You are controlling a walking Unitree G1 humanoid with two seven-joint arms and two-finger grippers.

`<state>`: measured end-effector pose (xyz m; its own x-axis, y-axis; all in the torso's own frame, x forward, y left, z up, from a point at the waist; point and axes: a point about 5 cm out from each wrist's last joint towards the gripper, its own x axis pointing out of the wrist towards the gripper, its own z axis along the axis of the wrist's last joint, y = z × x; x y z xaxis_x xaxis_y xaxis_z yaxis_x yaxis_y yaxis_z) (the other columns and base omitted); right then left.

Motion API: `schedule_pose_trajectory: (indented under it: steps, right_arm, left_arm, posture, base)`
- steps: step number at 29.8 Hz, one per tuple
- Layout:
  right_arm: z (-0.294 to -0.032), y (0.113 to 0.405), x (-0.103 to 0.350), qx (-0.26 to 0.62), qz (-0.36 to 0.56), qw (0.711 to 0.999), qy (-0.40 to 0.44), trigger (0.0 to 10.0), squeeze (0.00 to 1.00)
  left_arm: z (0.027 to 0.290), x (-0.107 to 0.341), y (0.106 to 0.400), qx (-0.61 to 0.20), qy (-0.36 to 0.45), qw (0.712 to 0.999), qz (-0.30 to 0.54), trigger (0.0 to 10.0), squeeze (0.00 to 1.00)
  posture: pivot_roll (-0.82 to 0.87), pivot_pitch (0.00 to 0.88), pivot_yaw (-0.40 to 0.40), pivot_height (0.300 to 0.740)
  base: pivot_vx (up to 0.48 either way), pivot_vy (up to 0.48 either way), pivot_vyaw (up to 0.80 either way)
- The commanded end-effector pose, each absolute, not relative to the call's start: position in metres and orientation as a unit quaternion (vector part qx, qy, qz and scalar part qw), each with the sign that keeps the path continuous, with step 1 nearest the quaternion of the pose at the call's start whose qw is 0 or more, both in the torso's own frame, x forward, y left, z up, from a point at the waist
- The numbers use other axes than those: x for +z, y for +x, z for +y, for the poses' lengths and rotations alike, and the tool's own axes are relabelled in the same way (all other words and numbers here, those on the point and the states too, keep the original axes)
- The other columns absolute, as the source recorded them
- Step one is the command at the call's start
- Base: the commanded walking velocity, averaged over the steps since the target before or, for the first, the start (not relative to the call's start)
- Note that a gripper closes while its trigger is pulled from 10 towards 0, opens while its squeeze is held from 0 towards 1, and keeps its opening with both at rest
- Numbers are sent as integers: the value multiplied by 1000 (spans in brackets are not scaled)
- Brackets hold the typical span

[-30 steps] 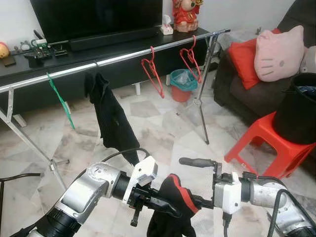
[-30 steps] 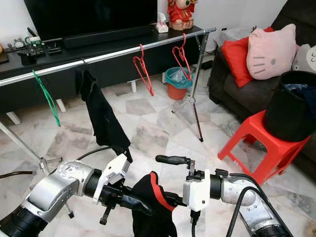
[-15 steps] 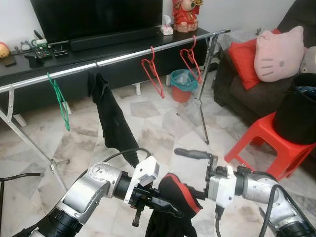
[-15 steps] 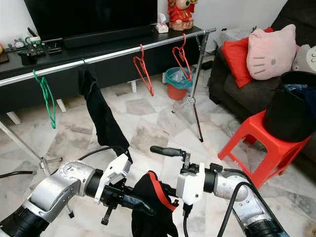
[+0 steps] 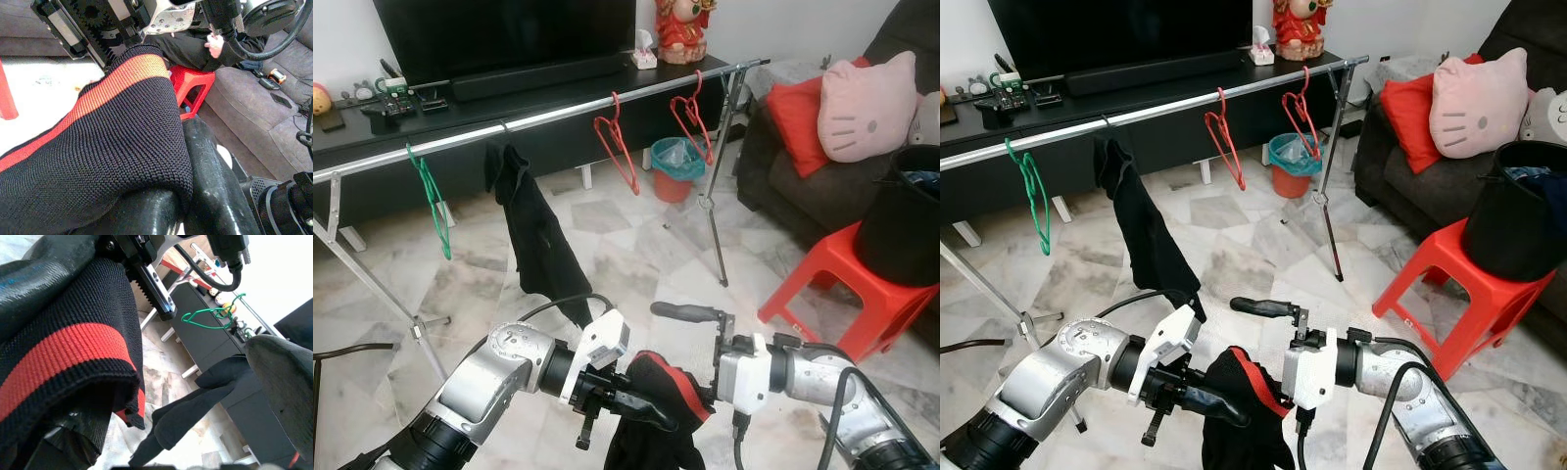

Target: Hang hanger

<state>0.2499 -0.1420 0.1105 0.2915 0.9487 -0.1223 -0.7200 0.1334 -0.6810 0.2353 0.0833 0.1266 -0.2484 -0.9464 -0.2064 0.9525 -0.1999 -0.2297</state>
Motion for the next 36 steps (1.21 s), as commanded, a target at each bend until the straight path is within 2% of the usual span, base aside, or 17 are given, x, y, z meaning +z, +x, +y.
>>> schedule_pose_trajectory:
  steps: [1, 15, 19, 20, 21, 22, 23, 36]
  right_arm:
    - [-138, 252, 110, 576, -172, 728, -331, 10000, 0]
    - [-132, 268, 112, 547, -179, 746, -335, 10000, 0]
    - [-130, 268, 112, 552, -181, 744, -330, 10000, 0]
    - [-128, 267, 112, 558, -179, 745, -319, 4275, 0]
    - [-127, 265, 112, 565, -177, 744, -309, 2471, 0]
    - [-125, 262, 111, 579, -172, 739, -298, 1608, 0]
    - [-125, 261, 111, 582, -171, 738, -296, 0, 0]
    - [-126, 254, 109, 610, -156, 725, -279, 0, 0]
  left_arm:
    - [79, 134, 234, -783, 16, 605, 139, 10000, 0]
    - [78, 135, 231, -789, 12, 599, 138, 10000, 0]
    - [77, 135, 231, -790, 12, 598, 137, 10000, 0]
    - [77, 135, 231, -790, 11, 598, 136, 10000, 0]
    - [76, 135, 231, -790, 11, 597, 136, 10000, 0]
    - [76, 135, 231, -790, 11, 597, 136, 10000, 0]
    - [76, 135, 231, -791, 11, 597, 136, 10000, 0]
    - [74, 134, 230, -791, 9, 596, 136, 10000, 0]
  posture:
    - [12, 0, 13, 740]
    - [21, 0, 10, 740]
    - [21, 0, 10, 740]
    - [21, 0, 10, 740]
    - [21, 0, 10, 740]
    - [21, 0, 10, 740]
    - [21, 0, 10, 740]
    - [17, 0, 10, 740]
  base:
    - [0, 0, 0]
    - [0, 0, 0]
    - [0, 0, 0]
    - [0, 0, 0]
    - [0, 0, 0]
    - [0, 0, 0]
    - [0, 0, 0]
    - [0, 0, 0]
